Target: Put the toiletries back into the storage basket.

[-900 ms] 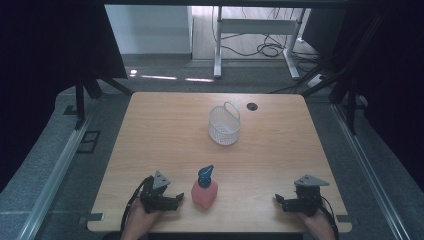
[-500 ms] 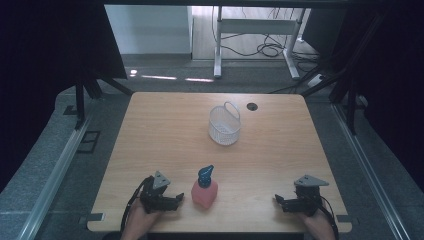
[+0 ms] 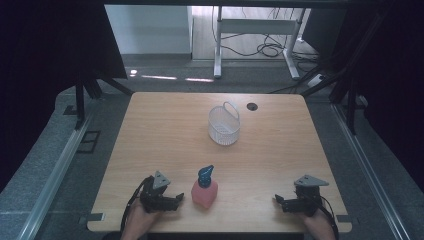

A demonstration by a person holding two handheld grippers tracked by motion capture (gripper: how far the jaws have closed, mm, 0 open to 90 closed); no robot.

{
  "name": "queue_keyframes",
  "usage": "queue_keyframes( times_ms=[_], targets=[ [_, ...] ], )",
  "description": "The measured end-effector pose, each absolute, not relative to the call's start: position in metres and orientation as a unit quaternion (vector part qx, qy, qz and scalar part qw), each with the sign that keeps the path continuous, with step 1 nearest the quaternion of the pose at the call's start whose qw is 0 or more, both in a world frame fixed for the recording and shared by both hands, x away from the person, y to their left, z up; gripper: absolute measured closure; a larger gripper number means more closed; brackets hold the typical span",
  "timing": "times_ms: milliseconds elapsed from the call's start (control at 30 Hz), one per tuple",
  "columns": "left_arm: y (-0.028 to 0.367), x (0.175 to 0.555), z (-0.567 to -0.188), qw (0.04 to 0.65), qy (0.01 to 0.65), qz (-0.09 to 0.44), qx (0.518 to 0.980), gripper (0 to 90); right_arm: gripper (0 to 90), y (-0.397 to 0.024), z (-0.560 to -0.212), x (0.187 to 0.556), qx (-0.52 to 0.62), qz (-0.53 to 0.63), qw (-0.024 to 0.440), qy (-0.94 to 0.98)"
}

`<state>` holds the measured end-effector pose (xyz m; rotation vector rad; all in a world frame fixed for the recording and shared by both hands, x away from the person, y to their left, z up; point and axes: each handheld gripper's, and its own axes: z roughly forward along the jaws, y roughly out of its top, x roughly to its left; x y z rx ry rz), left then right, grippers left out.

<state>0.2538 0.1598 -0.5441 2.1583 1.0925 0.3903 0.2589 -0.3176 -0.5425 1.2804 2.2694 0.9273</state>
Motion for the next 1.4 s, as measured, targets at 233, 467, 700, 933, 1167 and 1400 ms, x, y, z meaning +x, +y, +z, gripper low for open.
queue_keyframes(
  times_ms=[233,467,700,933,1167,1400],
  targets=[
    [0.159,0.254,-0.543,0.332,0.42,0.149,0.832,10.7,0.0,-0.318,-0.543,0.259,0.455,0.329,0.187,0.806],
    [0.159,0.253,-0.541,0.325,0.418,0.157,0.834,10.8,0.0,-0.318,-0.543,0.259,0.454,0.329,0.187,0.806],
    [0.16,0.251,-0.537,0.334,0.413,0.163,0.831,10.8,0.0,-0.318,-0.543,0.259,0.454,0.329,0.187,0.806],
    [0.162,0.249,-0.534,0.349,0.417,0.16,0.824,10.7,0.0,-0.318,-0.542,0.259,0.454,0.329,0.187,0.806],
    [0.164,0.247,-0.53,0.355,0.414,0.161,0.823,10.5,0.0,-0.318,-0.542,0.259,0.454,0.329,0.187,0.806],
    [0.169,0.245,-0.522,0.366,0.415,0.166,0.816,10.5,0.0,-0.318,-0.542,0.259,0.454,0.329,0.187,0.806]
  ],
)
